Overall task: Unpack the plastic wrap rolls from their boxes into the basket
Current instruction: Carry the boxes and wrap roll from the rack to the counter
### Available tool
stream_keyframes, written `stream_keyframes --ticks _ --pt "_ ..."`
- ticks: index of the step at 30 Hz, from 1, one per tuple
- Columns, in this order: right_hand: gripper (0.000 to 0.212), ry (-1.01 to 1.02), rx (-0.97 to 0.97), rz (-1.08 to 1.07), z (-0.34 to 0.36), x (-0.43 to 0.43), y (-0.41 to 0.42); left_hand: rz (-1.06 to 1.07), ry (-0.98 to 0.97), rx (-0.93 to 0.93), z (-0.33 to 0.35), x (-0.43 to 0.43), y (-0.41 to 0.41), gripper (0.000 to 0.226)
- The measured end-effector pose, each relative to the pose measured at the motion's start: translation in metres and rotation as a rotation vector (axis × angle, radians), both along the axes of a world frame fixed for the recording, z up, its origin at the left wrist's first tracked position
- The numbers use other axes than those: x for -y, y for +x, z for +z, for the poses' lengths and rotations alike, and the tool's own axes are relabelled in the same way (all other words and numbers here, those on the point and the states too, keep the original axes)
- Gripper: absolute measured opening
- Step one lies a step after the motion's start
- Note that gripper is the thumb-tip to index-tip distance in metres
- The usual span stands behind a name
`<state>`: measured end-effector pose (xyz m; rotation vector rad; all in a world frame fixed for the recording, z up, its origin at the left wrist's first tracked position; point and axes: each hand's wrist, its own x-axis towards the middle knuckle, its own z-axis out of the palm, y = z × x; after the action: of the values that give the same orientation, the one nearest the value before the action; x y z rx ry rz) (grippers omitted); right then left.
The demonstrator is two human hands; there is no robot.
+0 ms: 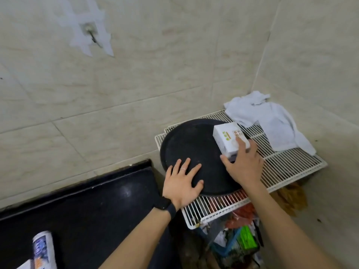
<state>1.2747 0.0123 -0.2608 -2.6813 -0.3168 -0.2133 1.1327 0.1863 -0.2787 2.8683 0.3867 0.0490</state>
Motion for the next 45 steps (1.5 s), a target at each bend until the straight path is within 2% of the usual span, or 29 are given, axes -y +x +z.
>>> stream_keyframes --ticks 4,7,9,12,16,18,22,28,32,37,45 --pt "0.083 0.102 -0.05 0.005 0.011 0.0 0.001 -0.039 -0.047 -0.007 0.006 -0.003 -0.002 0.062" --pt "0.083 0.361 -0.193 -0.058 0.032 -0.003 -0.001 -0.076 -0.165 0.081 0.015 -0.013 -0.014 0.059" --pt "0.084 0.47 -0.212 -0.038 0.046 -0.01 -0.014 -0.064 -0.174 0.178 0.019 -0.028 -0.034 0.059" --pt "0.084 0.59 -0.166 0.126 0.058 -0.032 -0.058 0.04 -0.207 0.25 0.016 -0.067 -0.081 0.057" --pt "0.081 0.669 -0.248 0.376 0.032 -0.082 -0.142 0.28 -0.18 0.198 -0.012 -0.13 -0.172 0.058" --pt "0.082 0.619 -0.291 0.467 0.004 -0.109 -0.19 0.42 -0.164 0.115 -0.035 -0.154 -0.228 0.057" --pt "0.084 0.352 -0.335 0.659 -0.06 -0.152 -0.283 0.661 -0.208 -0.035 -0.082 -0.185 -0.338 0.057" --pt "0.087 0.139 -0.522 0.797 -0.144 -0.18 -0.384 0.826 -0.226 -0.208 -0.126 -0.198 -0.447 0.068" --pt "0.09 0.111 -0.514 0.731 -0.163 -0.203 -0.406 0.885 -0.299 -0.168 -0.142 -0.213 -0.47 0.075" --pt "0.094 0.087 -0.398 0.646 -0.172 -0.236 -0.405 0.836 -0.33 -0.176 -0.157 -0.227 -0.47 0.074" --pt "0.1 -0.168 -0.419 0.569 -0.192 -0.238 -0.431 0.776 -0.354 -0.088 -0.177 -0.228 -0.478 0.076"
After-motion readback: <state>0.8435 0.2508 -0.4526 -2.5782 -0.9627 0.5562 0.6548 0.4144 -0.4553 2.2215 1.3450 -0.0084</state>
